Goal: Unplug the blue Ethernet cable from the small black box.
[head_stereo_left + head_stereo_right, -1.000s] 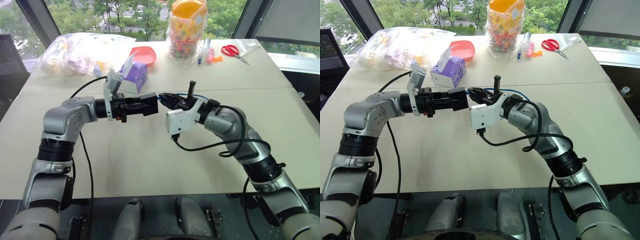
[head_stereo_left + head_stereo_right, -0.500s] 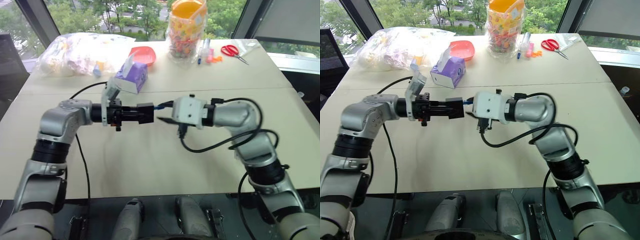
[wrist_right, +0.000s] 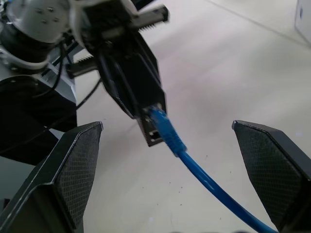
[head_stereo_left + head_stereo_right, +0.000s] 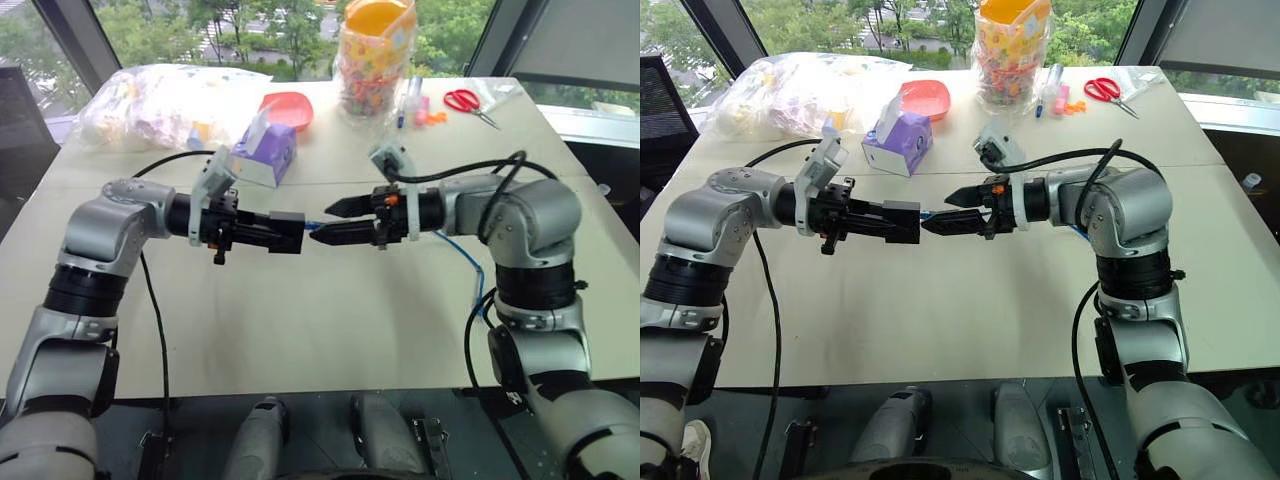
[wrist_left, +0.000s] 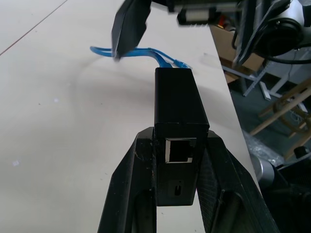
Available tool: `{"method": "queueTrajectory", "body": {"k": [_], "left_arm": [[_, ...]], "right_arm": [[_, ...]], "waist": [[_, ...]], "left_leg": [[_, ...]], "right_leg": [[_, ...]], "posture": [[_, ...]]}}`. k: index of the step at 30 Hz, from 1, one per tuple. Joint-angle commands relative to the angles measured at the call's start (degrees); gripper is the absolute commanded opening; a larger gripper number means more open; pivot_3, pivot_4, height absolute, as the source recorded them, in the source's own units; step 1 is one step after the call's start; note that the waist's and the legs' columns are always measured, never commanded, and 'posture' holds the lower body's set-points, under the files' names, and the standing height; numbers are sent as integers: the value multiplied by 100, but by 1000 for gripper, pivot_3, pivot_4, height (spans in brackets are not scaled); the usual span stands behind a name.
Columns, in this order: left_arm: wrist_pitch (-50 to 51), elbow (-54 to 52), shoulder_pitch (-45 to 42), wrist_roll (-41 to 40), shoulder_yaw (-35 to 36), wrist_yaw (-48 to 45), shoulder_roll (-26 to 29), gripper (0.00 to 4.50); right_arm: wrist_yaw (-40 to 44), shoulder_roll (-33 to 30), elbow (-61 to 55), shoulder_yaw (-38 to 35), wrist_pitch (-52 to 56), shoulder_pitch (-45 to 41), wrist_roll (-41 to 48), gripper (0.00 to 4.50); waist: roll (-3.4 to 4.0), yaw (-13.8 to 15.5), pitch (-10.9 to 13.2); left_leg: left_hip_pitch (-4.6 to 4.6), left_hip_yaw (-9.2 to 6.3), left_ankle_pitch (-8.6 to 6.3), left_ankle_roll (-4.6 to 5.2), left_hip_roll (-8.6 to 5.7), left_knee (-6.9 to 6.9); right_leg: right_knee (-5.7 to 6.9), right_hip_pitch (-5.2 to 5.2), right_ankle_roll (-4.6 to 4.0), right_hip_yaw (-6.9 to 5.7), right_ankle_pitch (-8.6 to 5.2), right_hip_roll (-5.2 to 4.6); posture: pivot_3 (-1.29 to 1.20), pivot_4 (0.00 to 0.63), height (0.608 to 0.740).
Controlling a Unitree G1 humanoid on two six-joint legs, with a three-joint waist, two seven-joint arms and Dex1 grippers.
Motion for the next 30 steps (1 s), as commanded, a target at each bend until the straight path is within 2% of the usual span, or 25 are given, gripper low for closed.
{"method": "queueTrajectory", "body": {"k": [1,3,6,18,21,24,30], "left_arm": [[-81,-98,-60,-7,144,22,-17,493],[-51,-153,-22,-21,159,39,-14,493],[-47,-171,24,-6,177,53,14,493],[14,-283,100,-58,216,138,5,493],[45,-302,107,-68,225,160,-1,493],[57,-312,110,-73,229,164,-2,493],[89,-350,137,-89,235,159,16,493]], "right_arm": [[-111,29,-103,77,-7,-174,264,4472],[-158,17,-98,96,-17,-189,358,4472],[-207,-33,-91,144,-38,-210,475,3626],[-326,-167,-38,299,-97,-251,745,3626],[-339,-187,-23,334,-149,-233,764,2756],[-339,-235,-13,407,-166,-223,769,1362],[-358,-265,-3,473,-189,-229,814,1362]], "waist": [[0,-1,0],[0,-1,0],[0,-1,0],[0,-2,0],[0,-3,0],[0,-2,0],[0,-3,0]], "left_leg": [[-4,1,0,0,0,0],[-5,1,0,0,0,0],[-4,1,0,0,0,2],[-4,1,0,0,0,2],[-4,1,0,0,0,2],[-4,1,0,0,0,2],[-4,1,0,0,0,2]], "right_leg": [[1,-4,0,0,0,0],[1,-6,0,0,0,0],[2,-6,1,0,1,0],[3,-6,1,0,1,0],[3,-6,1,0,1,0],[3,-6,1,0,1,0],[3,-6,1,0,1,0]], "posture": [[0,150,740],[0,150,740],[0,150,740],[0,150,740],[0,150,740],[0,150,740],[0,150,740]]}}
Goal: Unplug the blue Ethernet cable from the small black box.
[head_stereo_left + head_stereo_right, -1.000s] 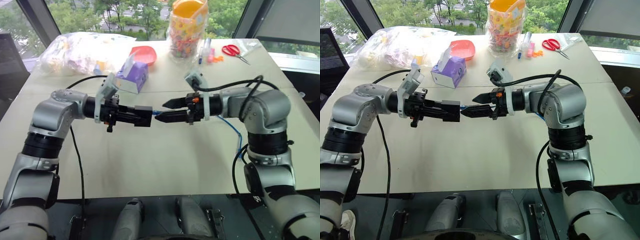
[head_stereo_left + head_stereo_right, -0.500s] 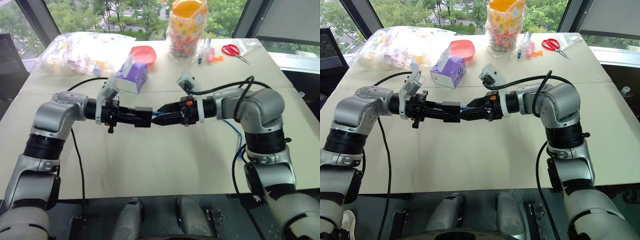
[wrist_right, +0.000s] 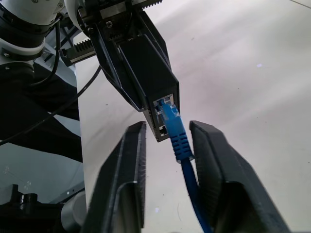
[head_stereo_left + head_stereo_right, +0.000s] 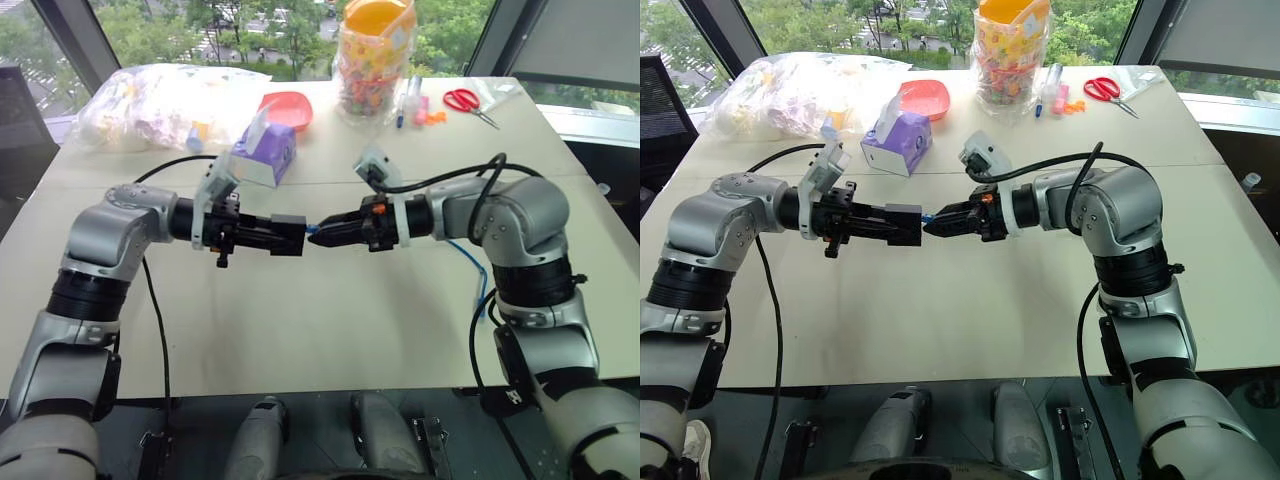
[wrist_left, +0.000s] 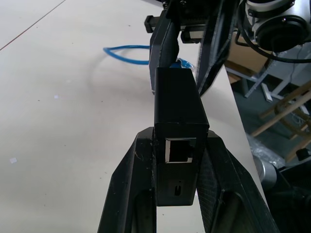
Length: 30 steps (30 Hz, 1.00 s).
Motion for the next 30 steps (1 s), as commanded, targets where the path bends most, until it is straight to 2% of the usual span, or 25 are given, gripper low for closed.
{"method": "queueTrajectory", "body": {"k": [1,23,25,27,30], "left_arm": [[29,-157,5,-91,198,7,64,493],[-154,-355,232,-22,81,-306,226,493],[-154,-319,207,-22,107,-272,199,493],[-136,-282,172,-30,140,-220,165,493],[-129,-212,107,-33,190,-160,116,493]], "right_arm": [[28,-33,-74,29,-76,-143,161,1362],[107,-125,46,193,-161,-284,190,1362],[116,-134,44,210,-167,-285,203,804],[121,-140,41,232,-173,-284,214,44],[145,-164,11,303,-180,-278,237,44]], "waist": [[0,0,0],[0,-1,0],[0,6,0],[0,4,0],[0,2,0]], "left_leg": [[0,0,0,0,0,0],[0,1,0,0,0,0],[0,1,0,0,0,1],[0,1,0,0,0,2],[0,1,0,0,0,1]], "right_leg": [[0,0,0,0,0,0],[1,-1,0,0,0,0],[1,0,0,0,0,0],[1,1,0,0,0,0],[1,1,0,0,0,0]], "posture": [[0,150,740],[0,150,740],[0,150,740],[0,150,740],[0,150,740]]}}
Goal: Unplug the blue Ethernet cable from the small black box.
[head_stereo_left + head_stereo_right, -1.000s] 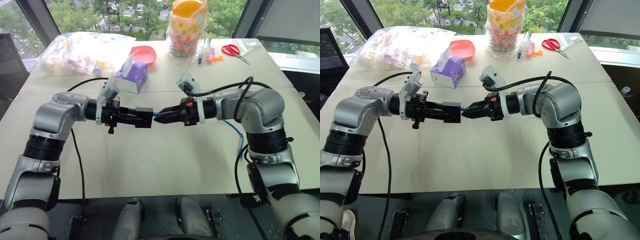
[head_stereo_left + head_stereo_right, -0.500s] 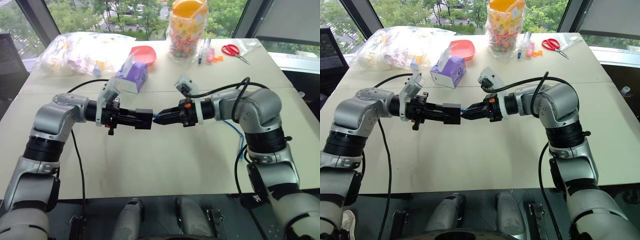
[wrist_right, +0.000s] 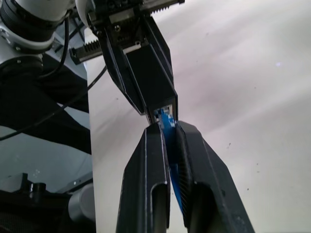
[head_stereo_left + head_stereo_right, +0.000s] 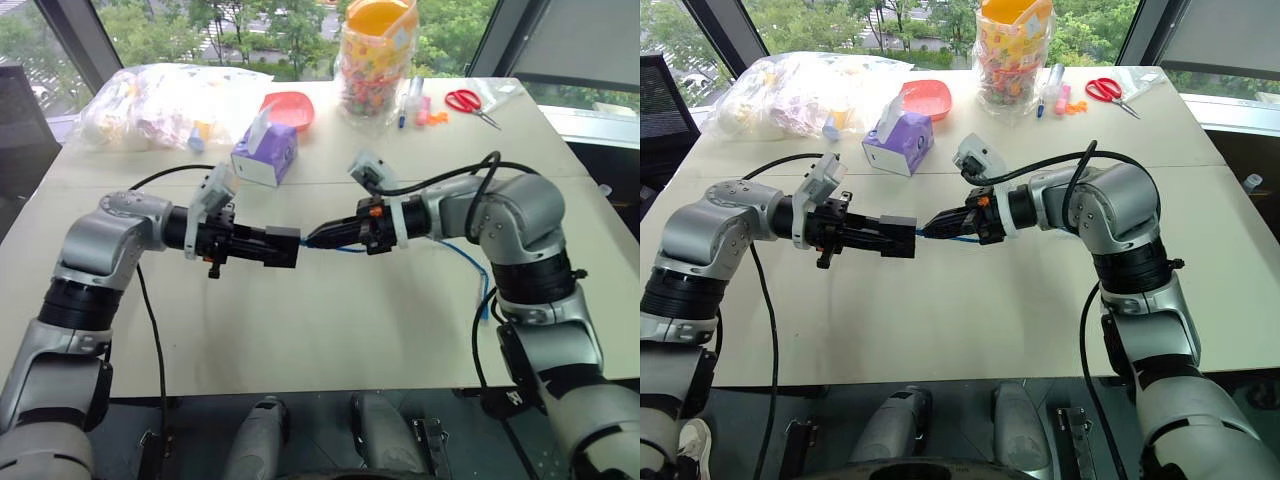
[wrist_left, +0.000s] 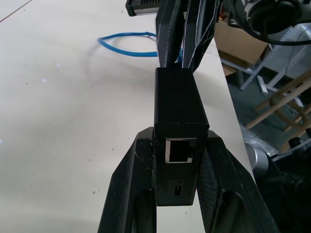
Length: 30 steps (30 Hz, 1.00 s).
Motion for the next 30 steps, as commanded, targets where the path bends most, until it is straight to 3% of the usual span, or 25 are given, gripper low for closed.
{"method": "queueTrajectory", "body": {"k": [1,12,13,16,30], "left_arm": [[-72,-73,-171,-71,197,51,-31,493],[-24,-104,-160,-100,198,45,-20,493],[-19,-121,-147,-105,197,39,-16,493],[-9,-148,-123,-118,200,35,-7,493],[24,-255,-47,-160,213,125,-6,493]], "right_arm": [[23,-33,-87,31,-58,-163,93,44],[175,-161,-283,243,-399,-101,63,44],[159,-168,-301,271,-396,-89,60,839],[78,-179,-263,354,-380,-108,16,2152],[60,-147,-128,336,-520,-172,18,2152]], "waist": [[0,0,0],[0,-3,0],[0,-3,0],[0,-6,0],[0,-2,0]], "left_leg": [[0,0,0,0,0,0],[0,0,0,0,0,0],[0,0,0,0,0,0],[0,0,0,0,0,0],[0,0,0,0,0,0]], "right_leg": [[0,0,0,0,0,0],[1,-1,0,0,0,0],[1,-1,0,0,0,0],[1,-1,0,0,0,0],[1,-1,0,0,0,0]], "posture": [[0,150,740],[0,150,740],[0,150,740],[0,150,740],[0,150,740]]}}
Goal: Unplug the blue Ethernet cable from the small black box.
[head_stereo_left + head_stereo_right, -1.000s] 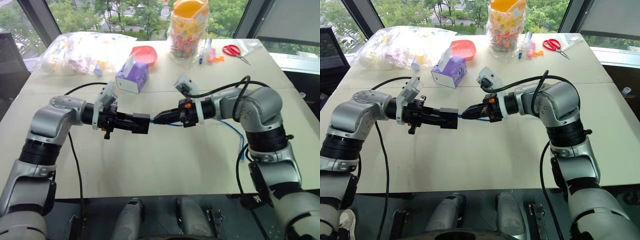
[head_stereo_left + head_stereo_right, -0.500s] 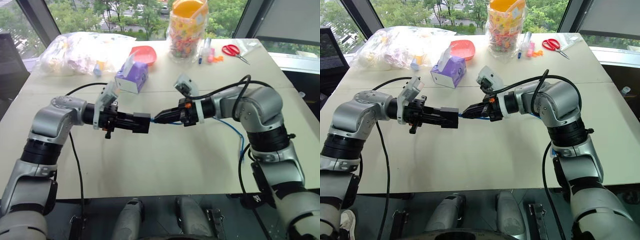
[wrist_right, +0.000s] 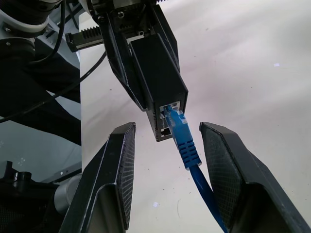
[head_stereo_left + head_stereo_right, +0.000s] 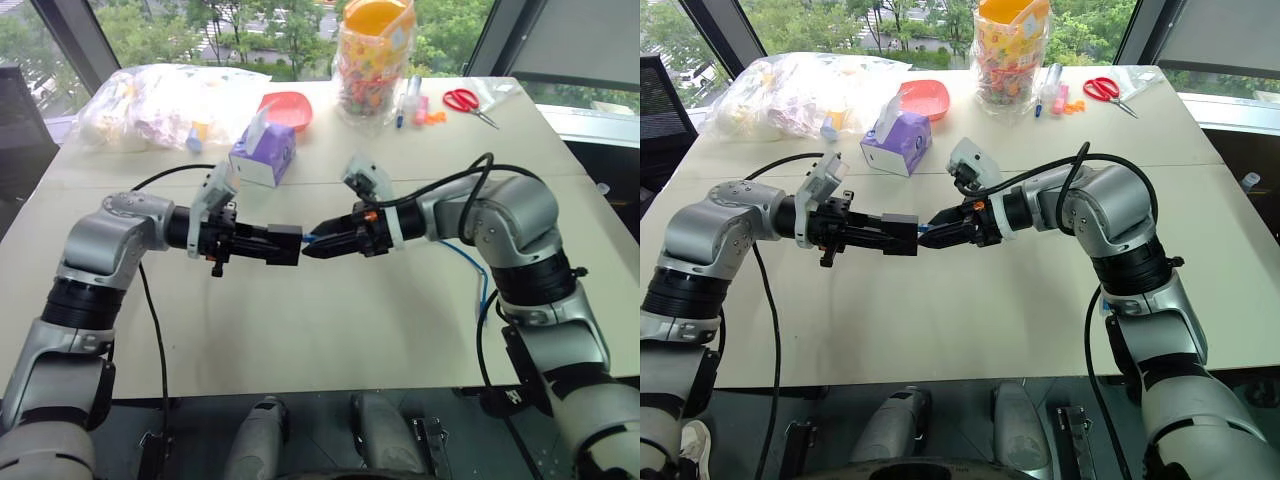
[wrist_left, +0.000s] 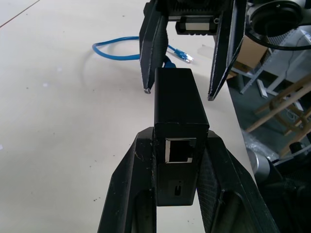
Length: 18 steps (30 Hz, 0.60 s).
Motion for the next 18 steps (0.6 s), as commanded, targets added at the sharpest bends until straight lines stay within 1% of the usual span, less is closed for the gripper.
{"method": "queueTrajectory", "body": {"k": [1,3,4,6,8,9,18], "left_arm": [[-7,-211,-27,-109,202,38,25,493],[9,-234,-15,-127,212,55,33,493],[18,-246,-9,-136,218,66,36,493],[32,-275,11,-154,229,88,49,493],[37,-310,44,-169,238,101,69,493],[41,-327,61,-178,242,107,79,493],[54,-535,272,-227,247,58,182,493]], "right_arm": [[20,9,-59,-69,-97,-145,37,2152],[15,22,-45,-73,-101,-155,39,2152],[12,27,-41,-72,-107,-159,37,1921],[0,47,-23,-74,-115,-171,33,1267],[-9,60,-10,-73,-118,-178,31,255],[-8,61,-12,-72,-117,-177,31,28],[50,30,-33,-27,90,-190,119,28]], "waist": [[0,0,0],[0,0,0],[0,-1,0],[0,-1,0],[0,-3,0],[0,-3,0],[0,-1,0]], "left_leg": [[0,0,0,0,0,0],[0,0,0,0,0,0],[0,0,0,0,0,0],[0,0,0,0,0,0],[0,0,0,0,0,0],[0,0,0,0,0,0],[0,0,0,0,0,0]], "right_leg": [[0,0,0,0,0,0],[0,0,0,0,0,0],[0,0,0,0,0,0],[0,0,0,0,0,0],[0,0,0,0,0,0],[0,0,0,0,0,0],[0,0,0,0,0,0]], "posture": [[0,150,740],[0,150,740],[0,150,740],[0,150,740],[0,150,740],[0,150,740],[0,150,740]]}}
